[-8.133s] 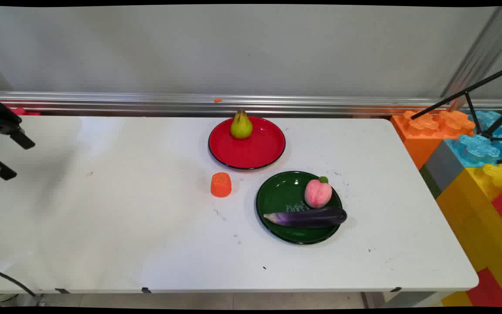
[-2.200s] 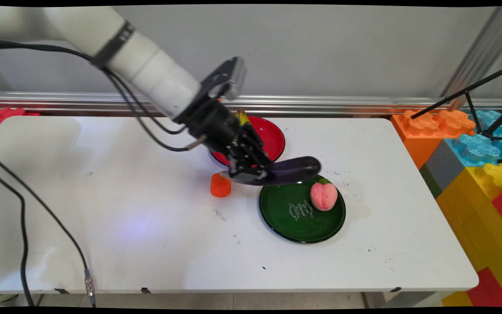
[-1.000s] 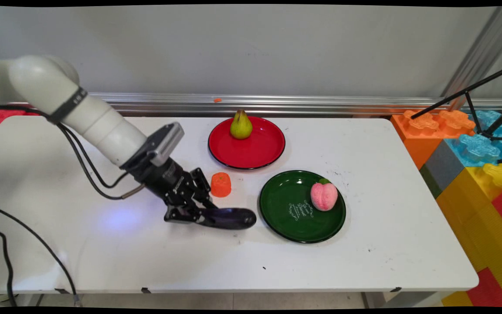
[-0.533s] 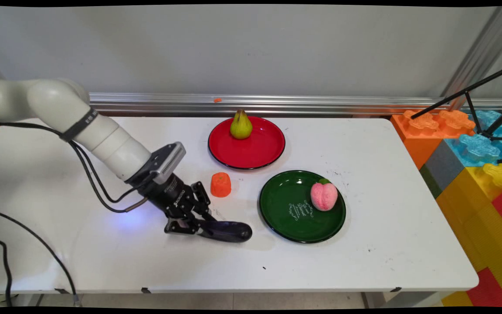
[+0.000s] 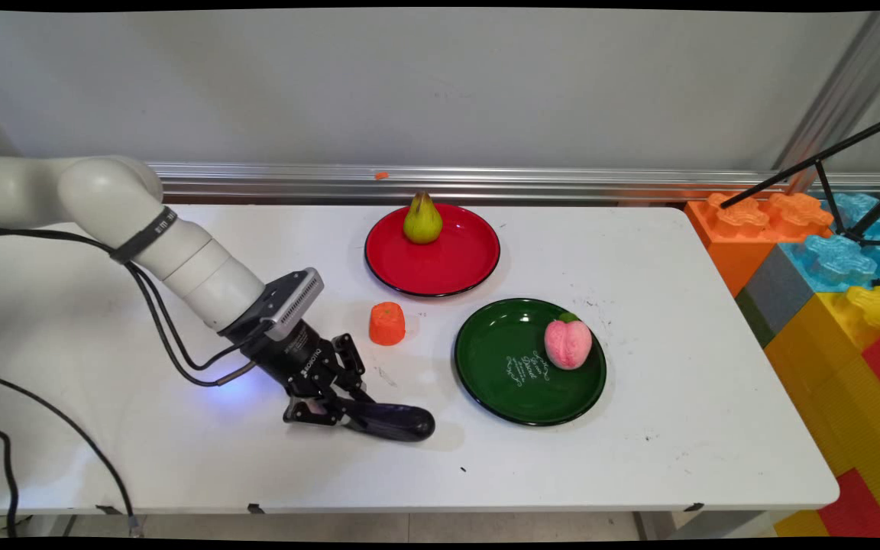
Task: Place the picked object on the table
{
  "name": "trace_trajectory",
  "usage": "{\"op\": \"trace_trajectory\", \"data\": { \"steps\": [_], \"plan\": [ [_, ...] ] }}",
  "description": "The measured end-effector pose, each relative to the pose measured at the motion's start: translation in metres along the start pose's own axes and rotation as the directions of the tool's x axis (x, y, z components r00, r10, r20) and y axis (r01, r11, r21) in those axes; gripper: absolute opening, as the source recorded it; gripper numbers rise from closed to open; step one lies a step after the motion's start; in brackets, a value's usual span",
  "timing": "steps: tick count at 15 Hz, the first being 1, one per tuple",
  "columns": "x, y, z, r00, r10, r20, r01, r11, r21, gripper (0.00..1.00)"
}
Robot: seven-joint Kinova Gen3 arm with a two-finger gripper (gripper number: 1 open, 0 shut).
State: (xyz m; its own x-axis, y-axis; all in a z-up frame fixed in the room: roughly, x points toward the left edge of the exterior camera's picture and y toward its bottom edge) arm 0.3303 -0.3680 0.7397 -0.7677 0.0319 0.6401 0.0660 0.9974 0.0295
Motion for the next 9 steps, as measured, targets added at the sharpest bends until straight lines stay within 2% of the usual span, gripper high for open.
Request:
{"op": "trace_trajectory", "data": {
  "steps": [3, 4, 9],
  "plan": [
    [-0.001, 0.001, 0.002, 1.000, -0.001, -0.002, 0.001, 1.000, -0.008, 0.00],
    [-0.001, 0.002, 0.002, 1.000, -0.003, -0.005, 0.003, 1.000, -0.009, 1.00],
    [0.014, 0.000, -0.007, 0.999, -0.029, -0.033, 0.029, 1.000, 0.000, 1.00]
  ]
}}
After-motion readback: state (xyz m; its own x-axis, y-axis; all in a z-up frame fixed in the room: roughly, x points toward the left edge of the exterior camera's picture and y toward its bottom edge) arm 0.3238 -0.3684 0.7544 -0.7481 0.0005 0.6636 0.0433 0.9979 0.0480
